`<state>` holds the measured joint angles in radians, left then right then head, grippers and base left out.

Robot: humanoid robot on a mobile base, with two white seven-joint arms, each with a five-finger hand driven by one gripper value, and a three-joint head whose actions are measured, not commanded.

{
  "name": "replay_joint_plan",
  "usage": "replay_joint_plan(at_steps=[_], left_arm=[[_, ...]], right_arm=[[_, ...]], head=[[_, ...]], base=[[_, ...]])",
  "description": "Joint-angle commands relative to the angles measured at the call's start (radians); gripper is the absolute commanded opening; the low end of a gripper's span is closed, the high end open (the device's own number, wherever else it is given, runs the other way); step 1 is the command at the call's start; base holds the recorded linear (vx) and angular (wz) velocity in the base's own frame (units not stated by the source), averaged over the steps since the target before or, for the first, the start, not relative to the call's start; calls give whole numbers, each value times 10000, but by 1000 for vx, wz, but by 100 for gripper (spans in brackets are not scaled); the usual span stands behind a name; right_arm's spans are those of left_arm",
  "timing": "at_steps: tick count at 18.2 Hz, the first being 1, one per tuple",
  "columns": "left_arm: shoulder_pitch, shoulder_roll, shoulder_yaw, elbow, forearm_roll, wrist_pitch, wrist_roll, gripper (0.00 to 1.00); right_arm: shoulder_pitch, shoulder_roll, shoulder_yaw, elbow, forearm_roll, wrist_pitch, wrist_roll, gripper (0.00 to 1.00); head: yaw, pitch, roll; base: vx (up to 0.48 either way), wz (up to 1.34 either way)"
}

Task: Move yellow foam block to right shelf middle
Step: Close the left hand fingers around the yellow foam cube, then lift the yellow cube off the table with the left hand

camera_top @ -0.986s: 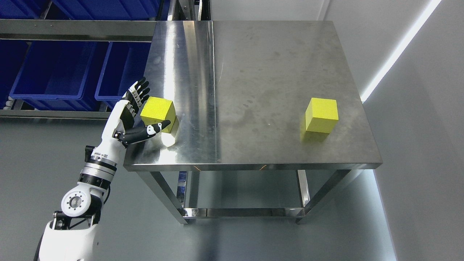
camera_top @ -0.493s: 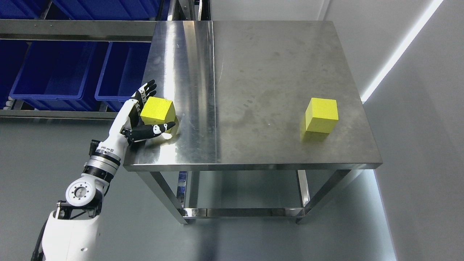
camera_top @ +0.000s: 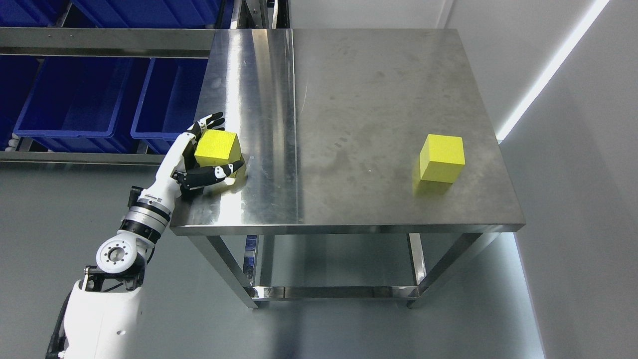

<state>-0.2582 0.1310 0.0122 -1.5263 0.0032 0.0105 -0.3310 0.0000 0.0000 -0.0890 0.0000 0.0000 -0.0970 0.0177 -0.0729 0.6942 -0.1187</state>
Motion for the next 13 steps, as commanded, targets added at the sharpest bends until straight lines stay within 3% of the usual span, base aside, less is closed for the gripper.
replay_joint_plan(at_steps=[1, 2, 5, 6, 8, 13], left_arm=[[-103, -526, 292, 306, -124, -196, -80, 65], [-103, -588, 353, 306, -124, -212, -80, 62], [-103, -1123, 980, 306, -78, -1296, -80, 31], [-103, -1135, 1150, 306, -78, -1605, -80, 26], [-270, -1135, 1304, 215, -17, -1959, -65, 25], [-884, -1135, 1749, -291, 397, -3951, -3, 26]], right_arm=[[-30, -175, 0, -175, 0, 3, 7, 100], [-15, -175, 0, -175, 0, 3, 7, 100], [-30, -175, 0, -175, -15, 3, 7, 100], [-15, -175, 0, -175, -15, -12, 7, 100], [-30, -175, 0, -175, 0, 3, 7, 100], [-15, -175, 0, -175, 0, 3, 7, 100]], head=[[0, 0, 0], [0, 0, 0], [0, 0, 0], [0, 0, 0], [0, 0, 0], [0, 0, 0]], base=[[0, 0], [0, 0], [-10, 0], [-24, 0], [-27, 13], [-47, 26]])
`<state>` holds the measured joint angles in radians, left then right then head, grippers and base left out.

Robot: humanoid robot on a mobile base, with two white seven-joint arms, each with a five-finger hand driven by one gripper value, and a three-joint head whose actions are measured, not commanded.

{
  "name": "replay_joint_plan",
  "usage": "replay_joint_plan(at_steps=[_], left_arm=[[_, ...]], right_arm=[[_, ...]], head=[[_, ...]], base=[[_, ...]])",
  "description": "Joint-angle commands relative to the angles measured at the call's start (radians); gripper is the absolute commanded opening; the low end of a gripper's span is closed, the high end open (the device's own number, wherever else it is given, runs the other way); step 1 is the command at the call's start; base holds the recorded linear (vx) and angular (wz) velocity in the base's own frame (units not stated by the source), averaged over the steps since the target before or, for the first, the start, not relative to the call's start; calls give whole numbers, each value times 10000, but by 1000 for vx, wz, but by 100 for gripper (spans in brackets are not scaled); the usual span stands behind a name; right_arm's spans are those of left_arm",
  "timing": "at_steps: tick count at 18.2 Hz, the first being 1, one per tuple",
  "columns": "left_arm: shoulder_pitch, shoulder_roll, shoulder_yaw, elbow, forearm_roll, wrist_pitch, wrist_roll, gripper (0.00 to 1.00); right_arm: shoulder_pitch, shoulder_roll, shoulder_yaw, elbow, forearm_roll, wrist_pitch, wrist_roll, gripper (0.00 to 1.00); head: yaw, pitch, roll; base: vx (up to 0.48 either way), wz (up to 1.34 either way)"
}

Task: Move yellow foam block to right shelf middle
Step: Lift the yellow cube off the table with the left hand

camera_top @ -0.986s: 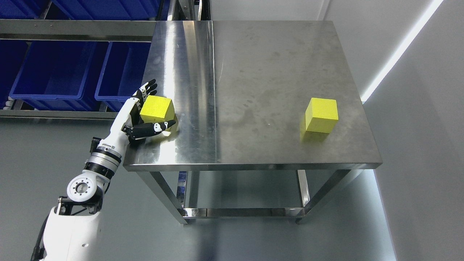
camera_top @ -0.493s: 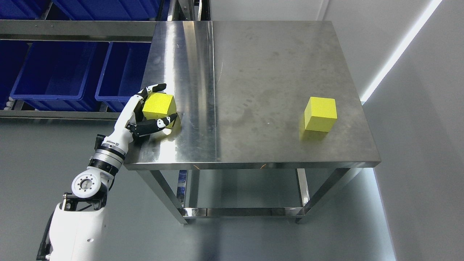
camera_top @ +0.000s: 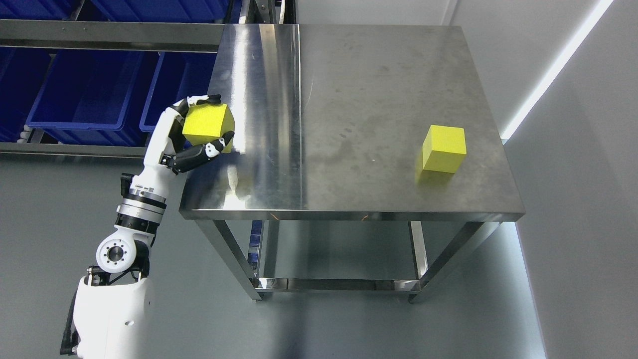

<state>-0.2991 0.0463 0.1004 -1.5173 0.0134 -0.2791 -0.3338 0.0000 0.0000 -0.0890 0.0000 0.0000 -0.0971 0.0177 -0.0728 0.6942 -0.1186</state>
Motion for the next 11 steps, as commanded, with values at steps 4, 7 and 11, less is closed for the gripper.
replay_joint_plan(at_steps=[4, 7, 11], left_arm=[[-553, -288, 883, -489, 295, -1810, 24, 26], [-538, -288, 898, -505, 295, -1887, 24, 26], [-446, -288, 883, -505, 280, -1995, 9, 26]], right_arm=[[-31, -175, 0, -175, 0, 5, 7, 100], [-31, -175, 0, -175, 0, 5, 7, 100], [-31, -175, 0, -175, 0, 5, 7, 100]], head=[[0, 0, 0], [0, 0, 0], [0, 0, 0]], base=[[-106, 117], [-89, 404], [-23, 804]])
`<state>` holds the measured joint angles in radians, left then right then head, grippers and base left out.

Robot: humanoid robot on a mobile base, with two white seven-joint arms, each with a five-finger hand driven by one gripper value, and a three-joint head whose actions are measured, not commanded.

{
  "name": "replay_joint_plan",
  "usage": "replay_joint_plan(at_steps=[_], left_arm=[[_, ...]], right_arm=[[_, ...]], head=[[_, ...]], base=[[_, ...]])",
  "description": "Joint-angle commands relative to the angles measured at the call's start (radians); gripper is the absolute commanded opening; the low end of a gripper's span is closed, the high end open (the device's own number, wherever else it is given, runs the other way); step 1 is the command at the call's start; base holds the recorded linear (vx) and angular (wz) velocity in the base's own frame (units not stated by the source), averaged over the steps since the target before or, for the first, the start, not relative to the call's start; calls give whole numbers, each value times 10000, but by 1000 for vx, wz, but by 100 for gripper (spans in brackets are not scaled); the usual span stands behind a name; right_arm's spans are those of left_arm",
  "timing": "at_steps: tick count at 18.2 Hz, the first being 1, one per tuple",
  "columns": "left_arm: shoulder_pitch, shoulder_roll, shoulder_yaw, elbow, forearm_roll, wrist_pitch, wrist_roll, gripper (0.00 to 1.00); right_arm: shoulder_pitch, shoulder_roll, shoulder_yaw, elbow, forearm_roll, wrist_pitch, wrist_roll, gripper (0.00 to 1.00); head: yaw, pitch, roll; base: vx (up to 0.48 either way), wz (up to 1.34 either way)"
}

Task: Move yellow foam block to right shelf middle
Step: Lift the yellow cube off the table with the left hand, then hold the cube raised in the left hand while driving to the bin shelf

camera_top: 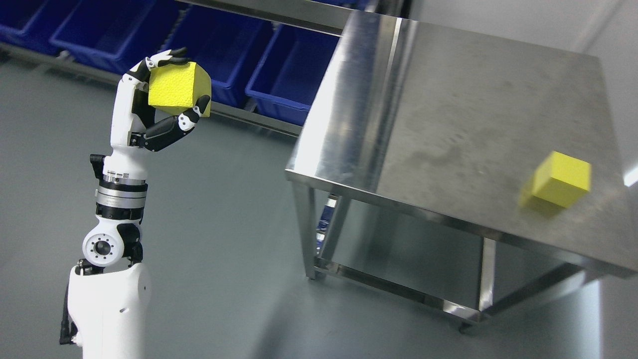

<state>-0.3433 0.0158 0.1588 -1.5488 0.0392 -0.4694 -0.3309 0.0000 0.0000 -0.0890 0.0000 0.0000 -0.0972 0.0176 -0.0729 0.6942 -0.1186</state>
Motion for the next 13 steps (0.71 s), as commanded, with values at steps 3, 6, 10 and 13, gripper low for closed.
replay_joint_plan(at_steps=[3, 6, 10, 13], left_arm=[[13, 17, 298, -190, 22, -92, -20, 26], [13, 17, 314, -190, 22, -92, -4, 26], [13, 17, 344, -190, 22, -92, 11, 26], [13, 17, 344, -190, 22, -92, 11, 26]], right_arm=[[-15, -175, 0, -175, 0, 6, 8, 100], [-30, -175, 0, -175, -15, 6, 8, 100], [-30, -175, 0, -175, 0, 6, 8, 100], [-30, -175, 0, -175, 0, 6, 8, 100]], head=[[0, 0, 0], [0, 0, 0], [0, 0, 0], [0, 0, 0]], base=[[23, 1139], [39, 1270], [61, 1091], [66, 786]])
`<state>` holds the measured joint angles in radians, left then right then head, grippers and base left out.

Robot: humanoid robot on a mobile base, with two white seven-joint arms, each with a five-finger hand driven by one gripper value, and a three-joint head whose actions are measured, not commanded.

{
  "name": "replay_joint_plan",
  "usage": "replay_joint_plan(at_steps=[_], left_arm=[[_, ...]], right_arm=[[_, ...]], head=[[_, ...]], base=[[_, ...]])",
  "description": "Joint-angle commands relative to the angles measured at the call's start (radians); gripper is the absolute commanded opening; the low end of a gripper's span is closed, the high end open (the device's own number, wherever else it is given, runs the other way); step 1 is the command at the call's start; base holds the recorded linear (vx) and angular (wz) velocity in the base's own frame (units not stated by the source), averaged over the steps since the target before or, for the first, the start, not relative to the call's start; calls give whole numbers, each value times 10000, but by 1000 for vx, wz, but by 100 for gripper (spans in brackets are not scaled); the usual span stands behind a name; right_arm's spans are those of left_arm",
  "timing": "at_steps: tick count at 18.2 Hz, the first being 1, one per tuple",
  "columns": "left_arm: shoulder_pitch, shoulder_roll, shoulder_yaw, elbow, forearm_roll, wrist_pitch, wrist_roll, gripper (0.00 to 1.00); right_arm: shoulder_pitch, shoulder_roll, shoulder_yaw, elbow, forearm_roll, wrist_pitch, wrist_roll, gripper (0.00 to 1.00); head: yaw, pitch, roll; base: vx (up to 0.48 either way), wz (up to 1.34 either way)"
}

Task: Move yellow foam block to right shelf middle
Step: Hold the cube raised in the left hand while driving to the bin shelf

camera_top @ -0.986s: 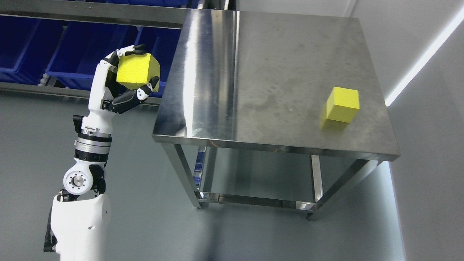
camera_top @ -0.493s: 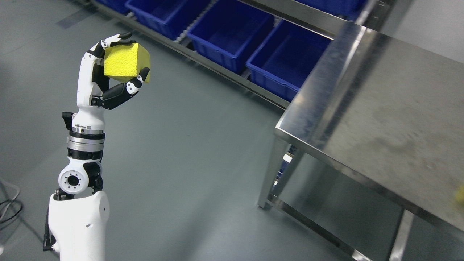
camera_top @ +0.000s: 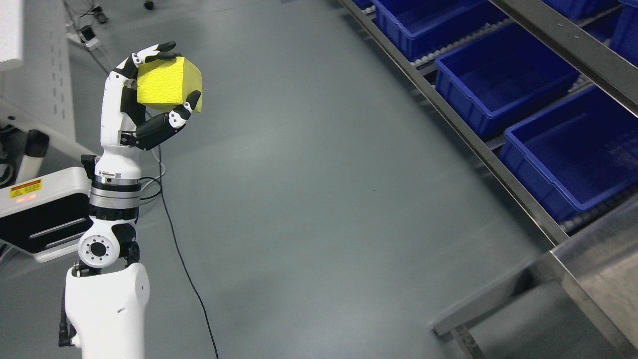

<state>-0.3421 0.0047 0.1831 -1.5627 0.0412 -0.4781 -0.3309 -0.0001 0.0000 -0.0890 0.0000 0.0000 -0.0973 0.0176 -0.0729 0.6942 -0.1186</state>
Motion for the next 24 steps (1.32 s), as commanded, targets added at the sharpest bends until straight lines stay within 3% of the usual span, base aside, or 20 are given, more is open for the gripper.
replay_joint_plan(at_steps=[1, 24], left_arm=[[15, 127, 102, -50, 2, -5, 11, 26], [31, 127, 209, -4, 17, 10, -4, 26]], right_arm=[[-29, -175, 0, -174, 0, 7, 8, 100], [-29, -175, 0, -174, -15, 7, 8, 100]], head=[[0, 0, 0], [1, 0, 0]], base=[[86, 575], [147, 182]])
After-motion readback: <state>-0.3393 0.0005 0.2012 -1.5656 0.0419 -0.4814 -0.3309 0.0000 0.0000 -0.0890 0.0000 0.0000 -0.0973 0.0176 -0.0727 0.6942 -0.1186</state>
